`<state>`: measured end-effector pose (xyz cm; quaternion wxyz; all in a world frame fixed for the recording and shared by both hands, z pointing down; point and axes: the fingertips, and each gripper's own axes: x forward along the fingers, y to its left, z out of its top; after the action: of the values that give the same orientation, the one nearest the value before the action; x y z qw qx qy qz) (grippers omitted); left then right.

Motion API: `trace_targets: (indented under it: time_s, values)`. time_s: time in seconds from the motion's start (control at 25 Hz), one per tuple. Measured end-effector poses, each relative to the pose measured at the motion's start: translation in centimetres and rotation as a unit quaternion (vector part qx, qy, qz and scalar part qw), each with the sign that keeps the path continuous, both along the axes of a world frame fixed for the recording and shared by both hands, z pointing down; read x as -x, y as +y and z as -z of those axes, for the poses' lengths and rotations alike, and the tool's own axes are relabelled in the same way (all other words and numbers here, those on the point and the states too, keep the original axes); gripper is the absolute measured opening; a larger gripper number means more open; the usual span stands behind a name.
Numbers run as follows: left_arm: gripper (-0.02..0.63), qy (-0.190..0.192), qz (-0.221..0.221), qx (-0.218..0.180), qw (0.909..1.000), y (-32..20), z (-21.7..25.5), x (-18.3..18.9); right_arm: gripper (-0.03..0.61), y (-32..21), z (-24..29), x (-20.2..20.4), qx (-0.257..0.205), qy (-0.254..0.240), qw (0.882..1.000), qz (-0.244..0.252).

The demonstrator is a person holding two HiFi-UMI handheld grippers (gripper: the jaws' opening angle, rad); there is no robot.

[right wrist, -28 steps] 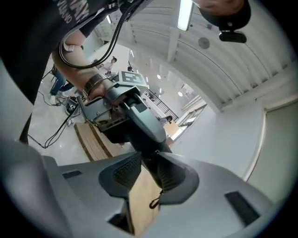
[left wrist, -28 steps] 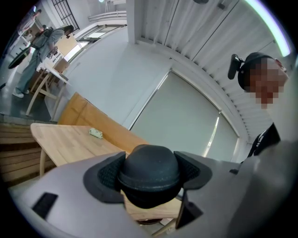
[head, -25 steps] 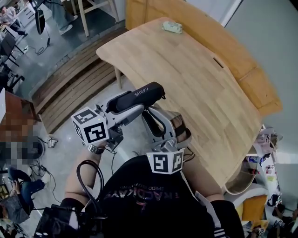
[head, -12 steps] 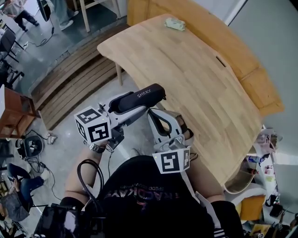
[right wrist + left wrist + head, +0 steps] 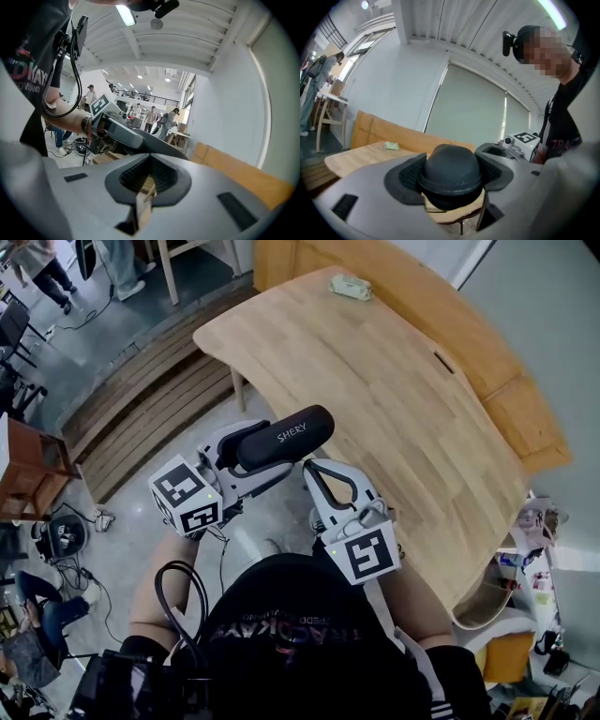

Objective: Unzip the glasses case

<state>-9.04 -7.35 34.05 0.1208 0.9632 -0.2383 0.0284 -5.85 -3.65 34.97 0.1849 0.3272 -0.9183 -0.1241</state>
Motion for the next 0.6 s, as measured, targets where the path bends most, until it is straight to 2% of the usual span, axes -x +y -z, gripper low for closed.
trace_targets:
  time_s: [0.36, 0.48, 0.6]
  values:
    - [0.331, 0.011, -0.036, -0.029, 0.9989, 0.6, 0.7, -0.3, 0.019, -1.4, 0.8, -2.8, -0.004, -0.019, 1.000, -0.001]
    - [0.330, 0.007, -0.056, -0.035, 0.9978, 0.8, 0.6, -0.3, 0.020, -1.9, 0.6, -3.9, 0.028, -0.050, 0.998, -0.011]
    - [0.330, -0.015, -0.073, -0.046, 0.9962, 1.1, 0.4, -0.5, 0.020, -2.3, 0.3, -4.8, 0.035, -0.033, 0.999, 0.002]
